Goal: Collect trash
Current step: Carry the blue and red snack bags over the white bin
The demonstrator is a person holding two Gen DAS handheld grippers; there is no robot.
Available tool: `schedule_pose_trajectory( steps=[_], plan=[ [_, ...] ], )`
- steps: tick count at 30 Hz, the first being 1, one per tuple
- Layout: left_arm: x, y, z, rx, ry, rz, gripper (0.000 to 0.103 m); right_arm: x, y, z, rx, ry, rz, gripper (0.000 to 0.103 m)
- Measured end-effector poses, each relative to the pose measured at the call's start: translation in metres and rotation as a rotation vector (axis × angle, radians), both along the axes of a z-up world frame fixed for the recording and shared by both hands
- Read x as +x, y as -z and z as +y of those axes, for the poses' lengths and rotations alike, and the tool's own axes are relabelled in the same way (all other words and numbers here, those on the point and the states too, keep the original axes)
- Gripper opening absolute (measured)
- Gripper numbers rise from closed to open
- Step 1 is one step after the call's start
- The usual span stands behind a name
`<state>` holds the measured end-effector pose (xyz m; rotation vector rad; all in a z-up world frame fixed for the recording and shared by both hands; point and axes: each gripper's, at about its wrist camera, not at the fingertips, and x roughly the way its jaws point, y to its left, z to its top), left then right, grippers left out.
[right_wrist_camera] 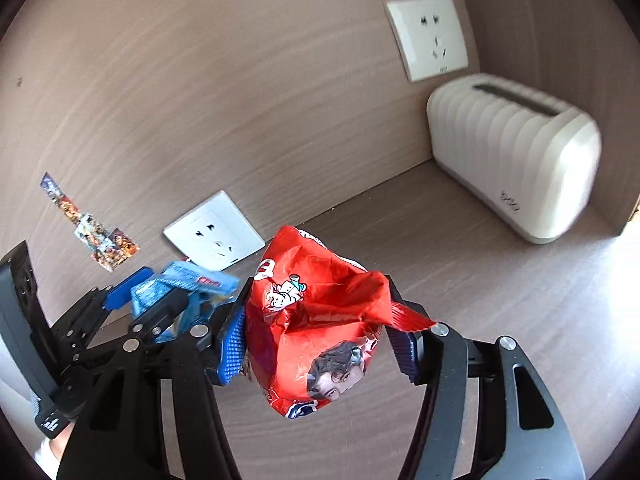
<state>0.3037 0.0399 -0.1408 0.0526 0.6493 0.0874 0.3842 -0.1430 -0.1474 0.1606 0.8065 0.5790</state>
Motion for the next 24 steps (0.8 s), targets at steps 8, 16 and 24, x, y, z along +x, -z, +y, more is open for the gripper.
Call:
schedule_pose_trajectory(
  steps=[8,16,24],
  plan=[
    [-0.064,-0.033,-0.006,0.003,0.021,-0.053,0.062,-0.043,-0.027,-0.009,-0.022,0.016,-0.072,0.061],
    [-0.129,-0.049,-0.016,0.001,0.082,-0.091,0.062,-0.119,-0.043,-0.024,-0.011,0.075,-0.135,0.061],
    [-0.172,-0.054,-0.051,-0.014,0.197,-0.103,0.062,-0.182,-0.045,-0.055,-0.043,0.164,-0.125,0.061]
  ],
)
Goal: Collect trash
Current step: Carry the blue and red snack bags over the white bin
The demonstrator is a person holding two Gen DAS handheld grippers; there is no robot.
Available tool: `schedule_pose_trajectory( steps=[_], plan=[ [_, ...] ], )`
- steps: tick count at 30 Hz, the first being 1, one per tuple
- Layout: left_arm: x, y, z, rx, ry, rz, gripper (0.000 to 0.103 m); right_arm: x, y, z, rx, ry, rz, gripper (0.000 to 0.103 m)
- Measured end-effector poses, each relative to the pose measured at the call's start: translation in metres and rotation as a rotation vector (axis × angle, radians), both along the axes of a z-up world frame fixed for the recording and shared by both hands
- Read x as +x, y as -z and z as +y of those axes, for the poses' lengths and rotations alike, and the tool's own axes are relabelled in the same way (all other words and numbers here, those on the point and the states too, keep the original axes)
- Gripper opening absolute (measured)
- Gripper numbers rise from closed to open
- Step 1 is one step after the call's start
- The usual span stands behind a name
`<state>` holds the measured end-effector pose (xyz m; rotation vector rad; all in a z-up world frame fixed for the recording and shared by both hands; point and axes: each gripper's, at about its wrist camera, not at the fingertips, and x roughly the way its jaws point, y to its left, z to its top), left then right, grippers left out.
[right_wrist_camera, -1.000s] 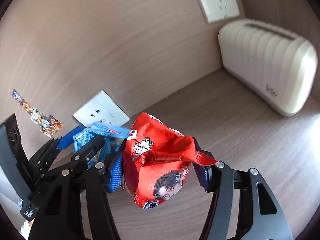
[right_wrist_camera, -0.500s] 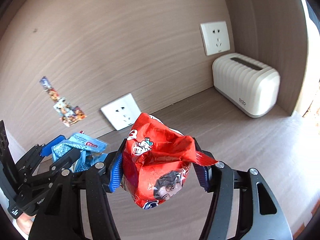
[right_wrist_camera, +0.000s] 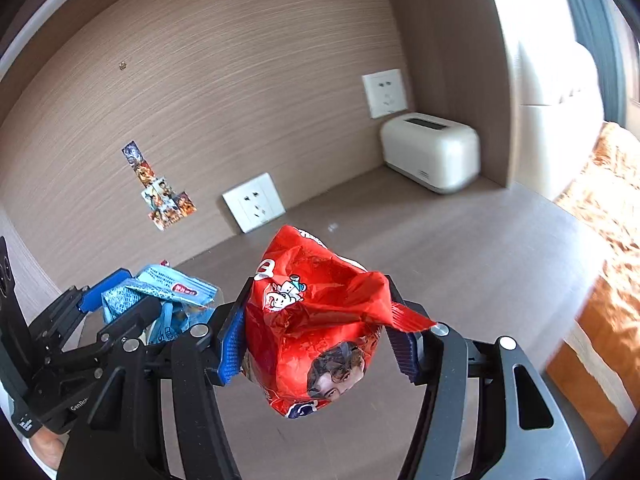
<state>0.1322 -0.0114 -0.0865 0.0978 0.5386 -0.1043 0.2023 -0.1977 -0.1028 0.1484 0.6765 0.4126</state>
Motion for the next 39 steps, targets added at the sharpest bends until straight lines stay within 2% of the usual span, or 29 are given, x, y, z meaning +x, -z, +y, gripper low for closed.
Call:
schedule_pose_trajectory(
  steps=[10,18,23,29,34,39],
  plan=[
    [-0.018,0.000,-0.073,-0.008,0.160,-0.007,0.062,-0.037,0.003,-0.070,-0.014,0.126,0.010,0.061],
    [-0.022,0.010,-0.165,0.001,0.263,0.025,0.062,-0.063,0.019,-0.152,-0.005,0.200,0.038,0.061],
    [-0.029,0.027,-0.231,0.008,0.330,0.072,0.062,-0.082,0.036,-0.214,0.001,0.246,0.082,0.061],
    [-0.037,0.065,-0.302,-0.006,0.419,0.145,0.062,-0.102,0.069,-0.277,-0.018,0.320,0.164,0.061],
    [-0.037,0.116,-0.348,-0.007,0.488,0.217,0.062,-0.113,0.106,-0.323,-0.033,0.396,0.231,0.061],
    [-0.037,0.173,-0.383,0.004,0.537,0.288,0.062,-0.125,0.155,-0.364,-0.025,0.472,0.296,0.061]
  ],
)
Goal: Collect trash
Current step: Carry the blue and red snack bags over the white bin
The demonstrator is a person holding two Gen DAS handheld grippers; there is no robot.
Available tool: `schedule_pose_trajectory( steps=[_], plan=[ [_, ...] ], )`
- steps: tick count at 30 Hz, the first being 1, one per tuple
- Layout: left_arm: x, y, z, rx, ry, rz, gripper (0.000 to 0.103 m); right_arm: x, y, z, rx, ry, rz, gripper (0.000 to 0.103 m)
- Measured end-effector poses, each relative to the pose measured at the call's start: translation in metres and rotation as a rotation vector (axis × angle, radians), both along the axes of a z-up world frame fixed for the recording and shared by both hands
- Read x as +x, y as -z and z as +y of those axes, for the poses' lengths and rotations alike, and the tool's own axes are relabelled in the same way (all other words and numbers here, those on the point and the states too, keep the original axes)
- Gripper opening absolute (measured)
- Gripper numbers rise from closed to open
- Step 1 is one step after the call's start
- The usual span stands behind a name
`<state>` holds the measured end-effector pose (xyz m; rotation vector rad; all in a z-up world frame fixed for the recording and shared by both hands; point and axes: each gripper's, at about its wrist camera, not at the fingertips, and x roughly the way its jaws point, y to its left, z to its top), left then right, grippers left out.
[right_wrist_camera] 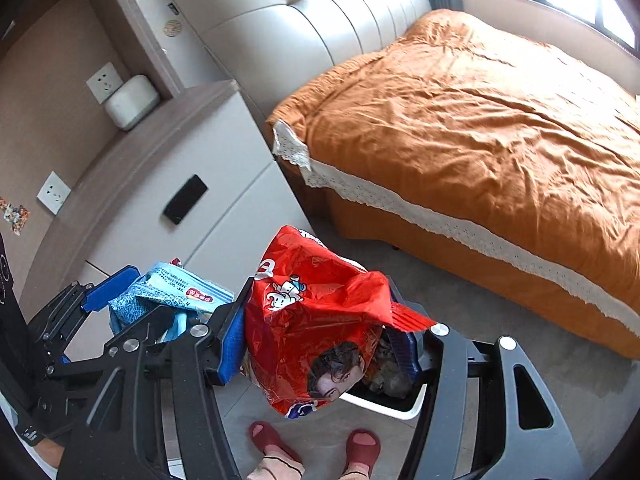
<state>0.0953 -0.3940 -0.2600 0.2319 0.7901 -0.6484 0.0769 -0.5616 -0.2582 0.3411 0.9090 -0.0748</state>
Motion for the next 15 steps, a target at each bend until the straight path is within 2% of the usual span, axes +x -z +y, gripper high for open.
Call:
schedule_pose_trajectory(
  steps=[6,8,13,14,15],
  plan=[
    [-0.005,0.084,-0.039,0.049,0.075,0.088,0.062,-0.007,0.067,-0.033,0.014,0.091,0.047,0.061],
    [-0.009,0.116,-0.052,0.068,0.101,0.118,0.062,-0.006,0.092,-0.042,0.053,0.122,0.065,0.061],
    [-0.016,0.181,-0.080,0.108,0.156,0.152,0.063,-0.004,0.151,-0.052,0.074,0.147,0.105,0.061],
    [-0.016,0.192,-0.084,0.116,0.165,0.162,0.066,-0.004,0.163,-0.052,0.067,0.154,0.114,0.062],
    [-0.016,0.205,-0.088,0.124,0.175,0.175,0.073,-0.004,0.174,-0.054,0.065,0.159,0.121,0.066]
  ],
)
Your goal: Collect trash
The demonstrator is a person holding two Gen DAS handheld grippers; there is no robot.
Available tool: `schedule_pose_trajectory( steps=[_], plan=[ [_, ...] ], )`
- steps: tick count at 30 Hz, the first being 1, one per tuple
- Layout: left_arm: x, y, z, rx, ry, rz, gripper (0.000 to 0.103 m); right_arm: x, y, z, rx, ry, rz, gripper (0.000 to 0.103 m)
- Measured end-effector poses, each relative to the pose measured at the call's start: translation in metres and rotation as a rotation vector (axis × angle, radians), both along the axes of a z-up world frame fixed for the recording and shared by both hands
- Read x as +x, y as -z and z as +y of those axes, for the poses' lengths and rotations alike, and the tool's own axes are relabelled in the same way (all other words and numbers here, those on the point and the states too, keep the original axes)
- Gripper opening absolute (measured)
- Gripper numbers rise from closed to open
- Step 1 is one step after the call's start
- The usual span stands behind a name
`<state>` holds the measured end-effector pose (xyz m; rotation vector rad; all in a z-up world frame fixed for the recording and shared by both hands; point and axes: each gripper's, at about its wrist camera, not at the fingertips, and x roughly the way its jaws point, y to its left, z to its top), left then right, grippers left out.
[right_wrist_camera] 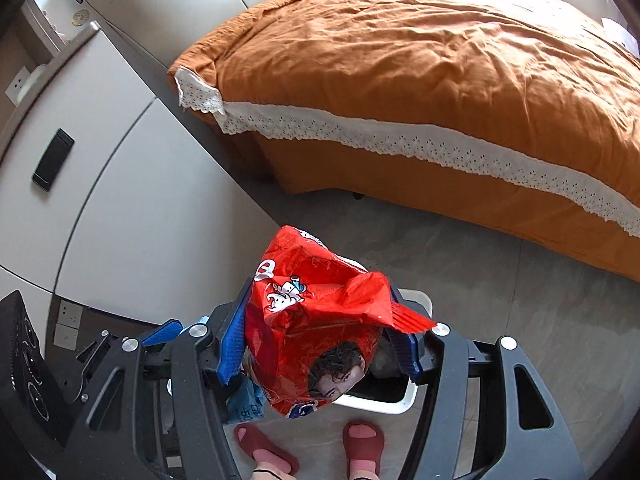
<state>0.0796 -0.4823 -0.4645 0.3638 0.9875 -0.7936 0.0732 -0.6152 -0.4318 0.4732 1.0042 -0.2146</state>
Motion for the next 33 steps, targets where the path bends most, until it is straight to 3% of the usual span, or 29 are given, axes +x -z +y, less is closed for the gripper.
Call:
schedule_pose_trajectory(
  steps=[1,2,3,9,17,25,33],
  plan=[
    [0.001,0.009,-0.004,0.009,0.003,0.006,0.080,0.000,0.010,-0.001,0.006,0.002,0.012,0.073],
    [0.002,0.017,-0.006,0.017,0.000,0.007,0.095,0.000,0.022,-0.003,0.017,0.004,0.028,0.090],
    [0.002,0.026,-0.007,0.023,0.001,0.015,0.098,-0.002,0.031,-0.005,0.014,0.016,0.035,0.099],
    [0.002,0.042,-0.008,0.043,-0.006,0.030,0.098,-0.011,0.058,-0.010,-0.010,0.021,0.105,0.099],
    [0.003,0.019,0.002,0.032,-0.035,0.016,0.098,-0.016,0.039,-0.010,-0.021,0.020,0.088,0.099],
    [0.007,-0.032,0.021,-0.011,-0.085,-0.028,0.098,-0.013,-0.004,0.001,-0.018,-0.006,0.042,0.099],
    [0.003,-0.117,0.047,-0.069,-0.154,-0.101,0.098,-0.015,-0.077,0.021,-0.039,-0.047,-0.035,0.099]
  ],
)
